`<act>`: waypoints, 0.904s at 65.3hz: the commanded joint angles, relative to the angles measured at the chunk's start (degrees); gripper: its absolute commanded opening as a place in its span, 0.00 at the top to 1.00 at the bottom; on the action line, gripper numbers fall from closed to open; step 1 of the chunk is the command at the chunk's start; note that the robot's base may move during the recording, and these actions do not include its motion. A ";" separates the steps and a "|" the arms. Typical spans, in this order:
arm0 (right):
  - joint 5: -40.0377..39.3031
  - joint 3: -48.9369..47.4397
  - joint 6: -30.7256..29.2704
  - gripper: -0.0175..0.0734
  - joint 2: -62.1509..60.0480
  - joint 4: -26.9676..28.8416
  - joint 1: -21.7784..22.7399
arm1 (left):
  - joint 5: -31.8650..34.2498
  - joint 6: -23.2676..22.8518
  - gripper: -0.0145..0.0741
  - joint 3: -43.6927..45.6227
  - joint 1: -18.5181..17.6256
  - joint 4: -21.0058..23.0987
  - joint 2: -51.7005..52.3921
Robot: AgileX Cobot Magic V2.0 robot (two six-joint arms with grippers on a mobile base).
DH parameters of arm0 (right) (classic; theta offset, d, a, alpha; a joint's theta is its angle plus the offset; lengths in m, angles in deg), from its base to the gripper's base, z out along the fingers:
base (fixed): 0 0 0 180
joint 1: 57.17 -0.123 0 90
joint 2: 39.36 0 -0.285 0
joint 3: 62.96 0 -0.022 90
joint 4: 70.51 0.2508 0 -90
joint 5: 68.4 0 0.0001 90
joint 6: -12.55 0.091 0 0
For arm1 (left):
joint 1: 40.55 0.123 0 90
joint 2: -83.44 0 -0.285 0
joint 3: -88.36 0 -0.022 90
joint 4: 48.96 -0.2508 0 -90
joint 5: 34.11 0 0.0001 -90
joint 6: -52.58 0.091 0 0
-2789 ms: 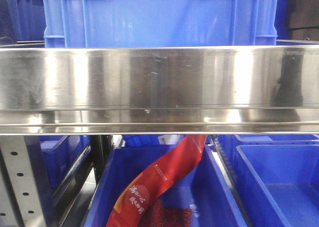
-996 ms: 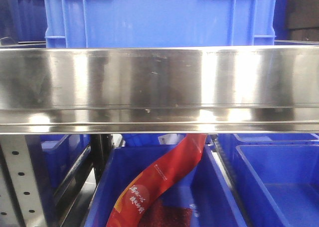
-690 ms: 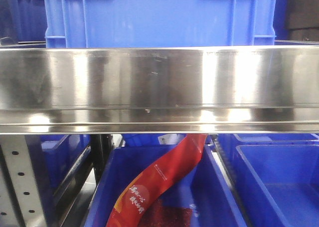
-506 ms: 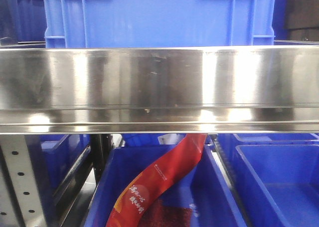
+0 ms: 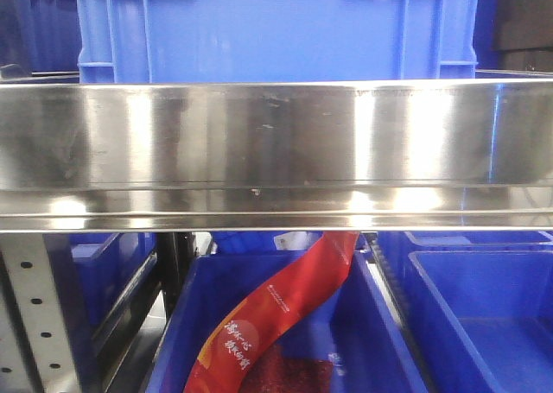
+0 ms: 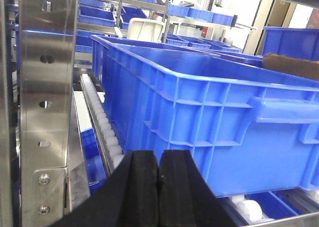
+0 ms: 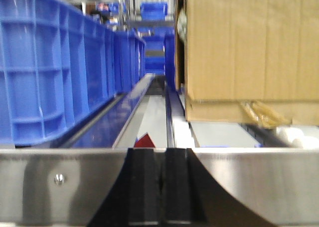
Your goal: Grab block from conveyor and place in blue bin
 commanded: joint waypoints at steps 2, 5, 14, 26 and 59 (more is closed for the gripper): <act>-1.11 0.00 0.00 0.99 -0.38 0.18 0.29 | 0.85 -0.21 0.96 -0.01 0.18 0.35 0.33; -1.45 0.00 0.00 0.99 -0.38 0.18 0.29 | 0.85 -0.21 0.96 -0.01 0.18 0.35 0.33; -1.45 0.00 0.00 0.99 -0.38 0.18 0.29 | 0.85 -0.21 0.96 -0.01 0.18 0.35 0.33; -1.45 0.00 0.00 0.99 -0.38 0.18 0.29 | 0.85 -0.21 0.96 -0.01 0.18 0.35 0.33; -1.45 0.00 0.00 0.99 -0.38 0.18 0.29 | 0.89 -0.21 0.96 -0.26 0.31 0.09 0.49</act>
